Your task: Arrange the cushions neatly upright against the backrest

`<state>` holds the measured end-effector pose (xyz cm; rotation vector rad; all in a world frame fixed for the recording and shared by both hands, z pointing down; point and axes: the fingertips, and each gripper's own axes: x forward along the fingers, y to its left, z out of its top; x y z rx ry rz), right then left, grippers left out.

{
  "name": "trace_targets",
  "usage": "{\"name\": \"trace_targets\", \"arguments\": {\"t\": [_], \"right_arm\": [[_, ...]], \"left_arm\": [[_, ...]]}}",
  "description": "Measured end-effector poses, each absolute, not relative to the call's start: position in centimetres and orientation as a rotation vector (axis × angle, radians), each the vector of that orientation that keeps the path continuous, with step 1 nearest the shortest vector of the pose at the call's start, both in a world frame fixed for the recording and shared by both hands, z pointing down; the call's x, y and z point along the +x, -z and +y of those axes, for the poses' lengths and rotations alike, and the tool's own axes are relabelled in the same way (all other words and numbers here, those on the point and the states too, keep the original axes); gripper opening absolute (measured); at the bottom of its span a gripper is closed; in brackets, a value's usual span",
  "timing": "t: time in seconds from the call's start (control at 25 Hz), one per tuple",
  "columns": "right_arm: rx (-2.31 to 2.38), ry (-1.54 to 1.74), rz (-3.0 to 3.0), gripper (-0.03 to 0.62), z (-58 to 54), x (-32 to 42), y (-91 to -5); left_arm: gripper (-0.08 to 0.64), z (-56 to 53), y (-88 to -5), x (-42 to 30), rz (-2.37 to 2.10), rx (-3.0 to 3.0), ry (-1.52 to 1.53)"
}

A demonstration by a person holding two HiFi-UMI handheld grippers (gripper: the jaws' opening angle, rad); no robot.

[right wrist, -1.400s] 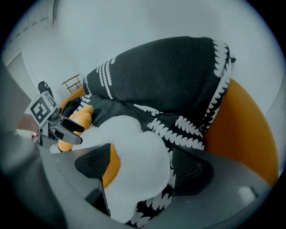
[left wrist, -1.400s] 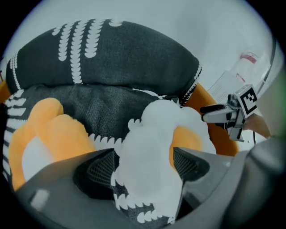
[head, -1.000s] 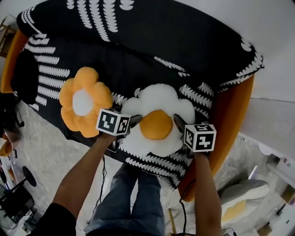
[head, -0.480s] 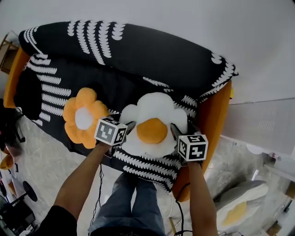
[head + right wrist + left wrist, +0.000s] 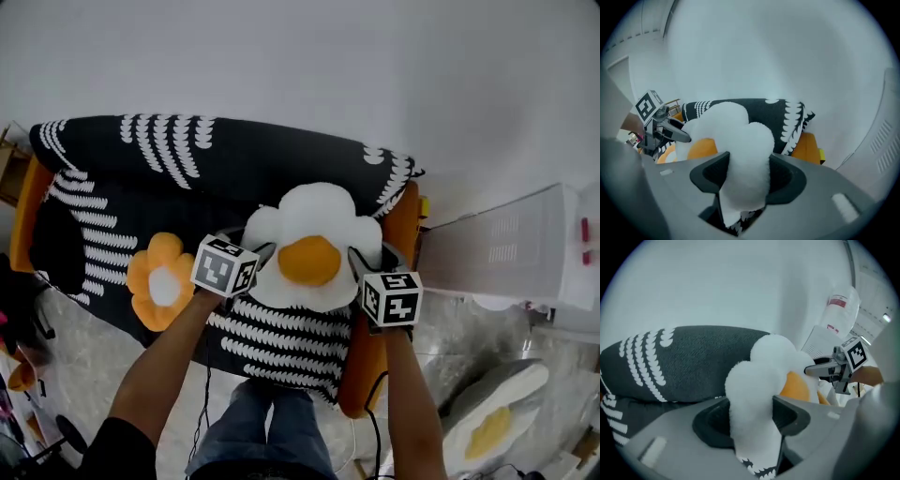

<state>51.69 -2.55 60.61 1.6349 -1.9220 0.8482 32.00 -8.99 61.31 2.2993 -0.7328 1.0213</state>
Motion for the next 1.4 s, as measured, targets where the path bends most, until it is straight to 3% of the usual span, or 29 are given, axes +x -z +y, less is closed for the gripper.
{"name": "trace_targets", "arguments": {"t": [0.64, 1.0, 1.16, 1.4], "right_arm": [[1.757, -0.724, -1.825, 0.261, -6.1, 58.3, -63.3], [1.763, -0.732, -1.83, 0.285, -6.4, 58.6, -65.2], [1.759, -0.772, -1.812, 0.325, -6.3, 58.9, -65.0], [1.766, -0.785, -1.807, 0.33, -5.3, 58.5, -62.4]], "left_arm": [[0.247, -13.8, -64.7, 39.0, -0.72, 2.379, -1.099], [0.269, -14.7, -66.9, 39.1, -0.739, 2.367, -1.101], [0.307, -14.6, -66.6, 38.9, -0.733, 2.363, -1.114], [0.313, -14.3, -63.7, 37.6, -0.773, 2.353, -1.044]]}}
